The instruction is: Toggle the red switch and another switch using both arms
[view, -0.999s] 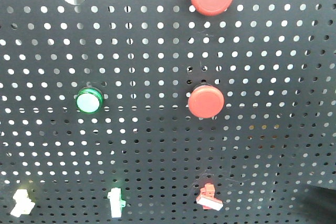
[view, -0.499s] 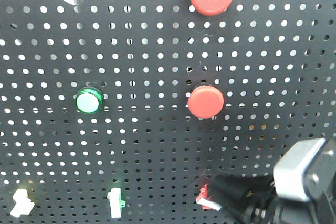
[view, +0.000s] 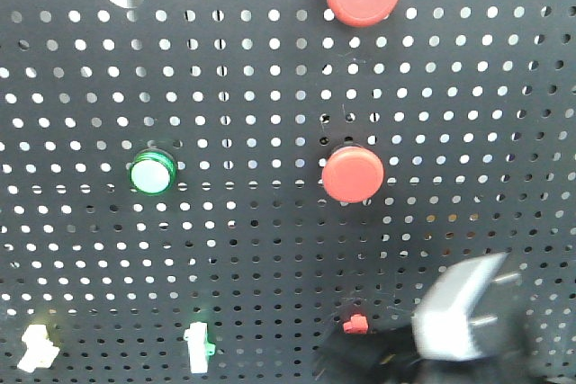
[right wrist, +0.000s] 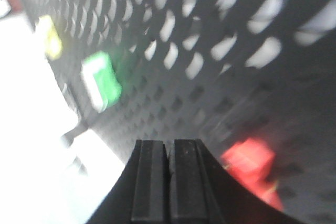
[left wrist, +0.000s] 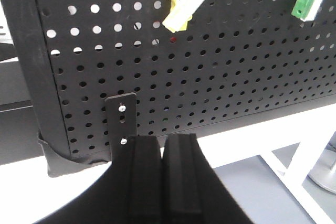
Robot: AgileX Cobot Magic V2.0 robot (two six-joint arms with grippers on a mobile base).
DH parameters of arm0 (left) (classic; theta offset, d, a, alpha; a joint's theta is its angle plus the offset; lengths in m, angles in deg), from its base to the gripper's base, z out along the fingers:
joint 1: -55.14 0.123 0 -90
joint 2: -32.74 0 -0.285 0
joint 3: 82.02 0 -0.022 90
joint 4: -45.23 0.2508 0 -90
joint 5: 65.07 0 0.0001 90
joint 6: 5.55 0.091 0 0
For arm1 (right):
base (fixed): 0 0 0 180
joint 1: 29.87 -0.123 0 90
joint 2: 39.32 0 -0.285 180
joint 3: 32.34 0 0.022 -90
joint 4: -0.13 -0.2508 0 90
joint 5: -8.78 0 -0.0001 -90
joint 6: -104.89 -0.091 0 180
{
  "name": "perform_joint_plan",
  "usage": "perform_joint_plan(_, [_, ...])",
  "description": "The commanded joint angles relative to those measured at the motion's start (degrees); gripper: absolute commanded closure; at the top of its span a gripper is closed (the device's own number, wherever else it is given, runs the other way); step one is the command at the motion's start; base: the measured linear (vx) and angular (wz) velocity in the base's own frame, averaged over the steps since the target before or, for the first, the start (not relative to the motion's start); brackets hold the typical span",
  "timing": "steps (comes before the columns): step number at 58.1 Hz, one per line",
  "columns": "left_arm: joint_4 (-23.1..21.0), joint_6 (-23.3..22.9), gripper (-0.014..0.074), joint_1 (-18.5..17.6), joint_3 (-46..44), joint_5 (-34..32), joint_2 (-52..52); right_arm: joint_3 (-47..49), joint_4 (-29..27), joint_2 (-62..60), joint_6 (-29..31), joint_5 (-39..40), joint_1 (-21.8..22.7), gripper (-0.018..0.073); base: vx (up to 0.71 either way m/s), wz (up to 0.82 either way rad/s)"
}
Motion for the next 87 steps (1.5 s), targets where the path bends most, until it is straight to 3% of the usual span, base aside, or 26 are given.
perform_joint_plan(1, [0.04, -0.58, 0.0594, -0.29, -1.52, -4.17, 0.84, 1.85, -1.06, 1.42, -1.18, -2.04, -0.05, 0.0565, 0.0, 0.0])
perform_joint_plan(16, [0.18, -0.58, 0.0594, -0.29, -1.52, -4.17, 0.84, 1.71, 0.81, 5.5, -2.88, -6.16, -0.09, 0.0565, 0.0, 0.0])
perform_joint_plan(29, [0.58, -0.58, 0.0594, -0.29, -1.52, -4.17, 0.84, 1.71, 3.1, 0.15, -2.3, -10.2, -0.09, 0.0565, 0.0, 0.0])
perform_joint_plan(40, [0.52, -0.58, 0.0594, -0.29, -1.52, -3.98, 0.84, 1.65, 8.34, -10.56, -3.06, -0.27, -0.09, 0.0565, 0.0, 0.0])
perform_joint_plan(54, [0.7, -0.52, 0.0594, -0.29, -1.52, -4.87, 0.9, -6.95, 9.16, -27.56, -3.51, 22.47, -0.09, 0.0565, 0.0, 0.0])
perform_joint_plan(57, [0.62, -0.04, 0.0594, -0.29, -1.52, -6.08, 0.9, -8.99, 9.09, -31.28, -2.96, 24.27, -0.09, 0.0565, 0.0, 0.0])
perform_joint_plan(58, [0.49, 2.24, 0.0594, -0.29, -1.52, -12.21, 1.14, -15.22, 8.87, -39.22, -2.43, 26.13, -0.09, 0.0565, 0.0, 0.0])
perform_joint_plan(68, [0.44, 3.39, 0.0594, -0.29, -1.52, -18.3, 4.06, -20.99, 7.44, -47.41, -2.48, 27.5, -0.03, 0.0565, 0.0, 0.0])
perform_joint_plan(87, [0.04, 2.97, 0.0594, -0.29, -1.52, -16.58, 6.02, -21.65, 2.23, -48.39, -2.48, 27.83, -0.03, 0.0565, 0.0, 0.0])
